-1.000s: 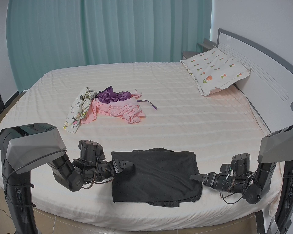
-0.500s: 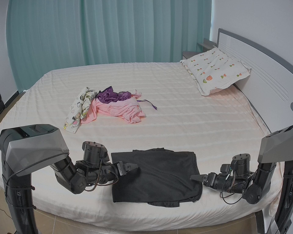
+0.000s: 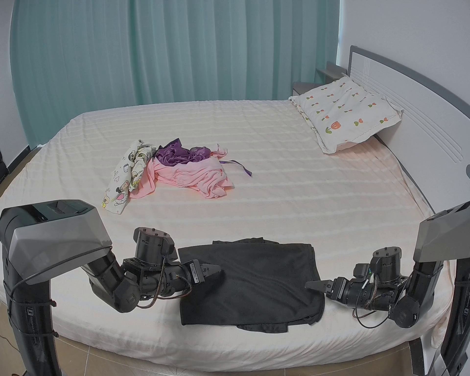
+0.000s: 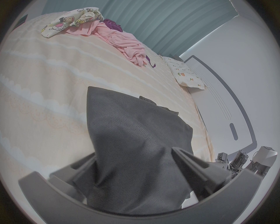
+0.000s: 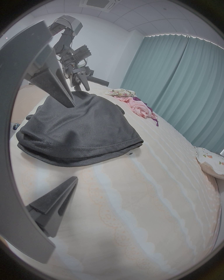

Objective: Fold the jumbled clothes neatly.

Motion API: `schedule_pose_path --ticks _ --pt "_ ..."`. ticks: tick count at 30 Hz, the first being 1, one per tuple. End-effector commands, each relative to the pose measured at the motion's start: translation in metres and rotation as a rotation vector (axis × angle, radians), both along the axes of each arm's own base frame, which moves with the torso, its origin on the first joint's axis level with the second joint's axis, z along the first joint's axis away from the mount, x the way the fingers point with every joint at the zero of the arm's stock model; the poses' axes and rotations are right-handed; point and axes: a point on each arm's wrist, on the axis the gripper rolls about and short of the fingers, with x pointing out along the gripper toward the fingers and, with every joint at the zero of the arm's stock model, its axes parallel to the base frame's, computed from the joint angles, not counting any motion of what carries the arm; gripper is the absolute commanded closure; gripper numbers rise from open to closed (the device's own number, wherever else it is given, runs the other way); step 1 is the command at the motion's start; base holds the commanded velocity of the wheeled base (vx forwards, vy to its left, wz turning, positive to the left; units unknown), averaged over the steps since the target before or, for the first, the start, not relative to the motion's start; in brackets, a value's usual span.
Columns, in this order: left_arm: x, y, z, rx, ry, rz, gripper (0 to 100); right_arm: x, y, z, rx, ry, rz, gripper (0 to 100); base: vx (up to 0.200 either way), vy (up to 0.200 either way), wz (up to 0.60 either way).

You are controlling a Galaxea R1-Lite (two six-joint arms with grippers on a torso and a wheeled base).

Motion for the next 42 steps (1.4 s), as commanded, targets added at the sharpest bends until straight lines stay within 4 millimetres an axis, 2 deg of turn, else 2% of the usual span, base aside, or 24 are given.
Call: schedule_pose_path --ticks 1,10,19,26,42 --pt "0.0 0.0 -0.001 0.001 0.003 0.001 100 0.0 0.0 0.0 0.0 -0.001 0.0 0 0.0 0.0 0.0" --pt "-0.001 0.002 0.004 -0.003 0.0 0.01 100 0.001 -0.002 0.001 0.002 -0.003 -0.008 0 0.0 0.0 0.0" --pt "-0.013 0.01 0.014 0.004 0.001 0.025 100 0.002 -0.004 0.002 0.025 0.011 -0.03 0 0.0 0.0 0.0" --pt "-0.015 0.012 0.014 0.018 0.028 0.029 100 0.002 -0.005 0.002 0.027 0.011 -0.037 0 0.0 0.0 0.0" --pt "-0.014 0.018 0.02 0.014 0.018 0.047 100 0.005 -0.008 0.003 0.029 0.007 -0.051 0 0.0 0.2 0.0"
